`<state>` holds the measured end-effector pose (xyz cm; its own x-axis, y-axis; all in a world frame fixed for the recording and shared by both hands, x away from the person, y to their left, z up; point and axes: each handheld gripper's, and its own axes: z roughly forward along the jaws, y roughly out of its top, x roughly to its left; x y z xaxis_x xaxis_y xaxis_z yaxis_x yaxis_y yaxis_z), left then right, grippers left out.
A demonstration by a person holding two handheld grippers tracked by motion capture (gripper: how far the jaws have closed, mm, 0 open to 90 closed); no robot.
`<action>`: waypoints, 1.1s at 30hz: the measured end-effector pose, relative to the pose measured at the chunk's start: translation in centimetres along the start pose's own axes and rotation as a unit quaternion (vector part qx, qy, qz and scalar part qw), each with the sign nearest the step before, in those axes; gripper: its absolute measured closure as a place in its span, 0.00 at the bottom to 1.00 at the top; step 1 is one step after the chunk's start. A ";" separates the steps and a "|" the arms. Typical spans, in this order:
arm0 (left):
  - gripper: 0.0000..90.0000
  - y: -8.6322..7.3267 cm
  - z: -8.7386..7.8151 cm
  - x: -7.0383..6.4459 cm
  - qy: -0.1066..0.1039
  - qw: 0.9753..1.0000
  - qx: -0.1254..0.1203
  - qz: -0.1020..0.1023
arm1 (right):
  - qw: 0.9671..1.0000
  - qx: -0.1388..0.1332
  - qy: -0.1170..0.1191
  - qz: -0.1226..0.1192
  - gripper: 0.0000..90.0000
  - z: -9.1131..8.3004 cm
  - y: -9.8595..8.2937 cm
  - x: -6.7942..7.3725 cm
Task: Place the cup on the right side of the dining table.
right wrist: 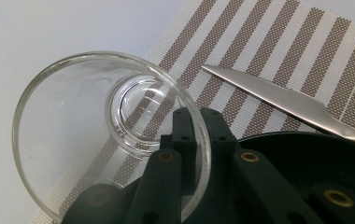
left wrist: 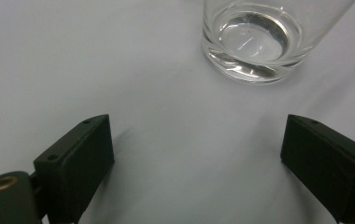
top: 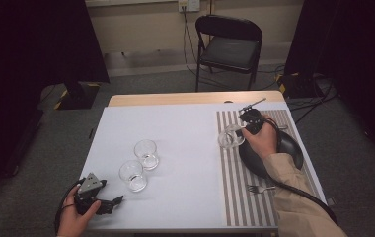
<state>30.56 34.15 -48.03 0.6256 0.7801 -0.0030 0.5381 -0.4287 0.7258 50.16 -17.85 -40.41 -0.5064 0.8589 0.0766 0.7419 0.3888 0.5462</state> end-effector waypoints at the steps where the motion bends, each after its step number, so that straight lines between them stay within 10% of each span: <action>1: 0.10 0.0 0.0 0.0 0.000 1.000 0.000 0.000 | 1.000 -0.004 0.000 0.000 0.92 0.0 0.0 0.0; 26: 0.10 0.0 0.0 0.0 0.000 1.000 0.000 0.000 | 0.999 -0.049 -0.007 -0.001 0.22 -0.1 1.3 1.1; 33: 0.10 0.0 0.0 0.0 0.000 1.000 0.000 0.000 | 0.998 -0.055 -0.002 0.008 0.18 -0.3 1.1 0.8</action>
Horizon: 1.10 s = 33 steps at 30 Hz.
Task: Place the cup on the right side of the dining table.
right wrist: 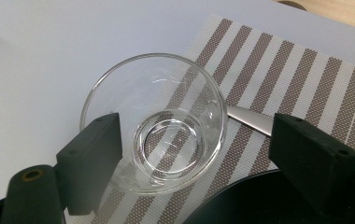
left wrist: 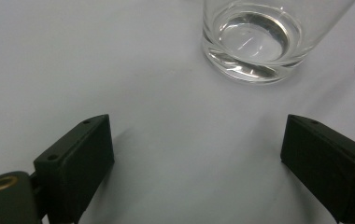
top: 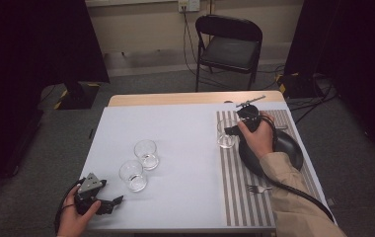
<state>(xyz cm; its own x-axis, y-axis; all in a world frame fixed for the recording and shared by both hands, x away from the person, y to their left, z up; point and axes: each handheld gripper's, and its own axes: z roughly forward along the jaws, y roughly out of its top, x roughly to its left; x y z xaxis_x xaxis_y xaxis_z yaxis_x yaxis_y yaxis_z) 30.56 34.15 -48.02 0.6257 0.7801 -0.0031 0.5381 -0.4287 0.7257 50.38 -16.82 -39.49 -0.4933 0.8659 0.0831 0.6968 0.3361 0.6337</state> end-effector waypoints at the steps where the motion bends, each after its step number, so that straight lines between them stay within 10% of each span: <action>1: 0.10 0.0 0.0 0.0 0.000 1.000 0.000 0.000 | 1.000 -0.002 0.003 0.000 0.18 -0.1 0.0 0.0; 33: 0.10 0.0 0.0 0.0 0.000 1.000 0.000 0.000 | 1.000 -0.005 0.020 -0.015 0.17 -1.7 0.0 1.0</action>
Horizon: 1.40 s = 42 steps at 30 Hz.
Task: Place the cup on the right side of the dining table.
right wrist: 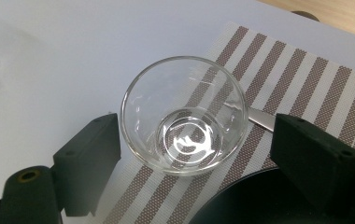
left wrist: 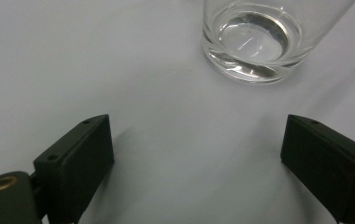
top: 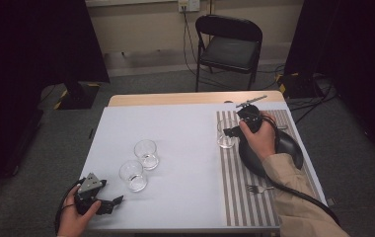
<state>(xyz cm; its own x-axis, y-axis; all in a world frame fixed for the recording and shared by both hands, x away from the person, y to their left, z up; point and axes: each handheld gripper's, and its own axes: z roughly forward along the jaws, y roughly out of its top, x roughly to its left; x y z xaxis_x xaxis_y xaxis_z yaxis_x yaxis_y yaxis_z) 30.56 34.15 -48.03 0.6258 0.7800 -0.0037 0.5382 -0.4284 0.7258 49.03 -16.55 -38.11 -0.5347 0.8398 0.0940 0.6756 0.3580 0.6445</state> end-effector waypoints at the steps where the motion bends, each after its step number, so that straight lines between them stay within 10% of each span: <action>1: 0.10 0.0 0.0 0.0 0.000 1.000 0.000 0.000 | 1.000 0.000 0.000 -0.001 0.17 0.0 0.0 0.0; 42: 0.10 0.0 0.0 0.0 0.000 1.000 -0.001 -0.001 | 1.000 0.005 0.022 -0.020 0.17 -0.5 -1.4 0.9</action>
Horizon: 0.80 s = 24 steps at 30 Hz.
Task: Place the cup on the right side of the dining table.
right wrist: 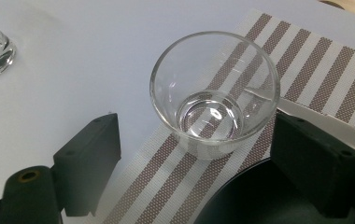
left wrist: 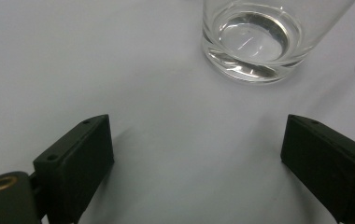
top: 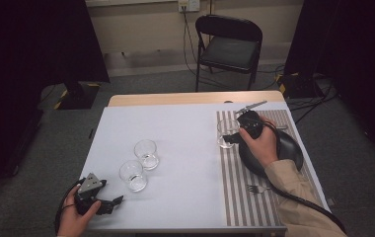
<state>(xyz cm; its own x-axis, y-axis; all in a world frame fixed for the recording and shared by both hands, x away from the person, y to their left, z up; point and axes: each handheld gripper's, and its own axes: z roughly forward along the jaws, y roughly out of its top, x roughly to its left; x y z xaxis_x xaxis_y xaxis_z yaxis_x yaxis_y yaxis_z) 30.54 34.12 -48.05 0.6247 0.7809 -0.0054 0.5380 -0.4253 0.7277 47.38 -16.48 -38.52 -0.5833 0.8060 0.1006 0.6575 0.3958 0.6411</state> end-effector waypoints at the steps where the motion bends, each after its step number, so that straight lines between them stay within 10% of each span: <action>1: 0.09 0.0 0.0 0.0 0.000 1.000 0.000 0.000 | 1.000 0.001 0.001 -0.001 0.17 0.0 0.0 0.1; 24: 0.09 0.0 0.0 0.0 0.000 1.000 0.000 0.000 | 1.000 0.011 0.011 -0.012 0.18 -0.2 -1.0 0.8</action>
<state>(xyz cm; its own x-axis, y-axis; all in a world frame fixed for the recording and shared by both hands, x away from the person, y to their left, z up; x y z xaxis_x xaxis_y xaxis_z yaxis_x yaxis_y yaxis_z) 30.55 34.12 -48.05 0.6247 0.7809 -0.0053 0.5383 -0.4257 0.7273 46.13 -16.35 -38.92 -0.6094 0.7863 0.1018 0.6529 0.4249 0.6270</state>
